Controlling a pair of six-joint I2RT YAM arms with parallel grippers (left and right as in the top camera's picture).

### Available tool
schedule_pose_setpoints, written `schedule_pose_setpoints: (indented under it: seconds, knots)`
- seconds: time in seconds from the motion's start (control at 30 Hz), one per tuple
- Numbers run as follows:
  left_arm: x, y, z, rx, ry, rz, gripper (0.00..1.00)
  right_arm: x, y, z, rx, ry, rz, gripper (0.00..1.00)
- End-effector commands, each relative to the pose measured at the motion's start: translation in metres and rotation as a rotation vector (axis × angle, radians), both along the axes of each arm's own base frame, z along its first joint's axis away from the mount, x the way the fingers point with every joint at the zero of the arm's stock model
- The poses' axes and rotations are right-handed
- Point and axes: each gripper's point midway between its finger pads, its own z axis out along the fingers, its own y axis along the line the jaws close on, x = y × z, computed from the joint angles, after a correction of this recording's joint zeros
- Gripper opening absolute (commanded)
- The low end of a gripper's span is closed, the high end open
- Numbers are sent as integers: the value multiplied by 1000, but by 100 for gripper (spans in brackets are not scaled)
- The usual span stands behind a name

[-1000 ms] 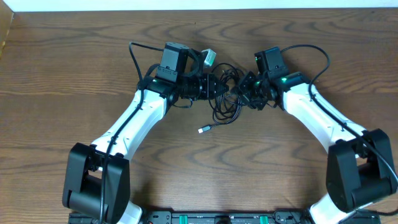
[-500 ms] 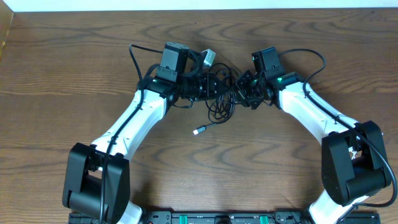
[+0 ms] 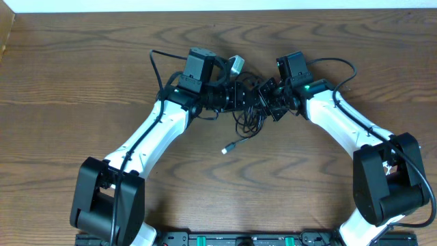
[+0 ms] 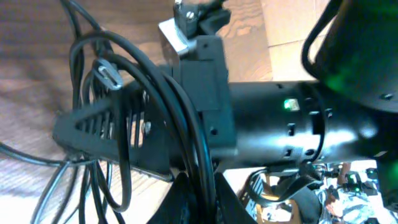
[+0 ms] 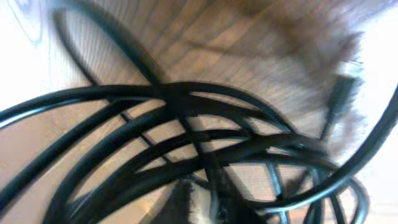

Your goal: Untangle cables

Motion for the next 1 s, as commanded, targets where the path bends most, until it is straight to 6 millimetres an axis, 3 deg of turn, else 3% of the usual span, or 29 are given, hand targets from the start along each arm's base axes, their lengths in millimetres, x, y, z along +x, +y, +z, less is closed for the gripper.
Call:
schedule_pose_setpoints:
  seconds: [0.0, 0.1, 0.23, 0.4, 0.47, 0.63, 0.8, 0.97]
  knots:
    - [-4, -4, 7, -38, 20, -14, 8, 2, -8, -9, -87, -40, 23, 1]
    - [-4, -4, 7, -35, 19, -12, 8, -3, -27, -20, -195, -48, 61, 1]
    - [4, 2, -3, 28, -14, 30, 8, 0, -42, -17, -221, -96, 130, 1]
    - [21, 38, -42, 277, 8, 219, 8, 2, -70, 30, -171, -255, 248, 1]
    - [22, 53, -53, 362, 18, 272, 8, 1, -83, 58, -136, -343, 280, 1]
    - [24, 65, -62, 435, 12, 302, 8, 1, -123, 123, -99, -543, 241, 1]
    - [22, 66, -63, 455, -22, 262, 8, -1, -167, 162, -170, -663, 153, 1]
    - [18, 73, -69, 539, -115, 165, 8, -9, -188, 183, -155, -708, 98, 1]
